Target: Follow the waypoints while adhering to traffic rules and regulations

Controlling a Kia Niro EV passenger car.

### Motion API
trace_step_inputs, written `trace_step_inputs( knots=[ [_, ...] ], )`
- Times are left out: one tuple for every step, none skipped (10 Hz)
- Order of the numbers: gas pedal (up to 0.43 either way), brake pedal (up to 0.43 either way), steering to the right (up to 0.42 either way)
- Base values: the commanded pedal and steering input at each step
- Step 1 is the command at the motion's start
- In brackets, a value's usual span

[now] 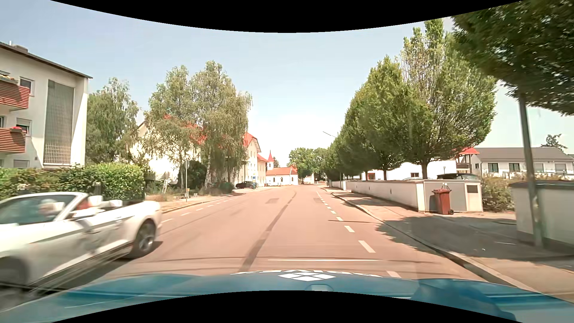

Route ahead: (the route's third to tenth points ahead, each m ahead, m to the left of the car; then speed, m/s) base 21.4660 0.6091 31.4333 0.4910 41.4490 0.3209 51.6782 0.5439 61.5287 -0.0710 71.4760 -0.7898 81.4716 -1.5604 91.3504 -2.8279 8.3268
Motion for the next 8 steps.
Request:
trace_step_inputs(
  knots=[
    [0.047,0.000,0.003],
    [0.047,0.000,0.004],
    [0.047,0.000,0.004],
    [0.047,0.000,0.004],
    [0.039,0.000,0.003],
    [0.039,0.000,0.002],
    [0.020,0.000,0.003],
    [0.020,0.000,0.006]
  ],
)
